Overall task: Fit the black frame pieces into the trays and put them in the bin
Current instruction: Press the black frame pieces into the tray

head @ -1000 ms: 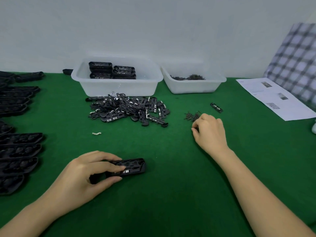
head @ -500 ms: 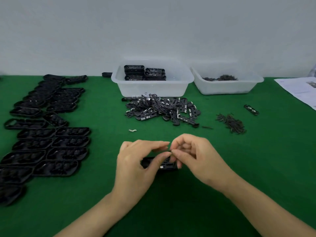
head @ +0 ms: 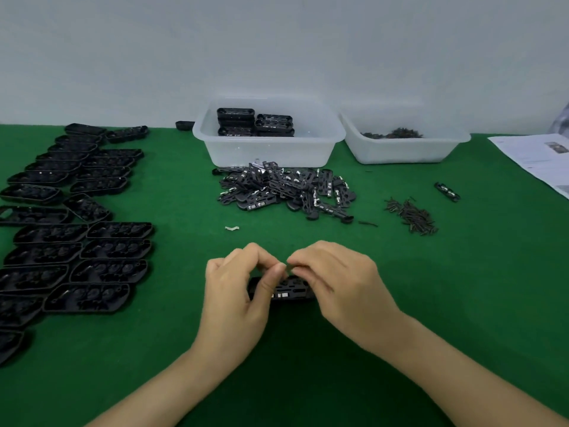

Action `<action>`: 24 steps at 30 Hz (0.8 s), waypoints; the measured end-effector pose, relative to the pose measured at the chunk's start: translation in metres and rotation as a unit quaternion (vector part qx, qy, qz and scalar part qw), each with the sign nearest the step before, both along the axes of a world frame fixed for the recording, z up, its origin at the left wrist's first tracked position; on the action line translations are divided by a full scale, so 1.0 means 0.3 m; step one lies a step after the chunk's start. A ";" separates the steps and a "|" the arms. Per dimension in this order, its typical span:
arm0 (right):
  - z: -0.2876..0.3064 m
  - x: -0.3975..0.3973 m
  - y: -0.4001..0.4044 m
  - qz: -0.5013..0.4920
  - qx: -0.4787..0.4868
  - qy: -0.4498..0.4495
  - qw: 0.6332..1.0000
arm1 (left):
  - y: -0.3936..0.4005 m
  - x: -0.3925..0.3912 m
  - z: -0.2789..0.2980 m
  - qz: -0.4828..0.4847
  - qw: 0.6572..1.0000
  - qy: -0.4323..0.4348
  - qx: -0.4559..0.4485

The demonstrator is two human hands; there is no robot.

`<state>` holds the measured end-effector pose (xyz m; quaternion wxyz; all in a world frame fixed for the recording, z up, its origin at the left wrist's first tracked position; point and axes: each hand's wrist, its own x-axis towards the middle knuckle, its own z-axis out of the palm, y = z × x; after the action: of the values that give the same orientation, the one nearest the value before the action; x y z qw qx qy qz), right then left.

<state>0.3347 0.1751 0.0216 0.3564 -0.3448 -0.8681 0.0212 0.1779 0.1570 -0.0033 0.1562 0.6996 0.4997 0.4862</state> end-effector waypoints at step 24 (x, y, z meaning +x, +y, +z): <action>-0.010 0.200 0.125 -0.121 -0.131 -0.088 0.980 | 0.030 -0.029 0.004 -0.008 0.996 0.082 -0.042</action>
<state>0.3947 0.2124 0.0186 0.2304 -0.4915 -0.8377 0.0608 0.1690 0.1660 -0.0021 0.1476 0.7339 0.5252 0.4047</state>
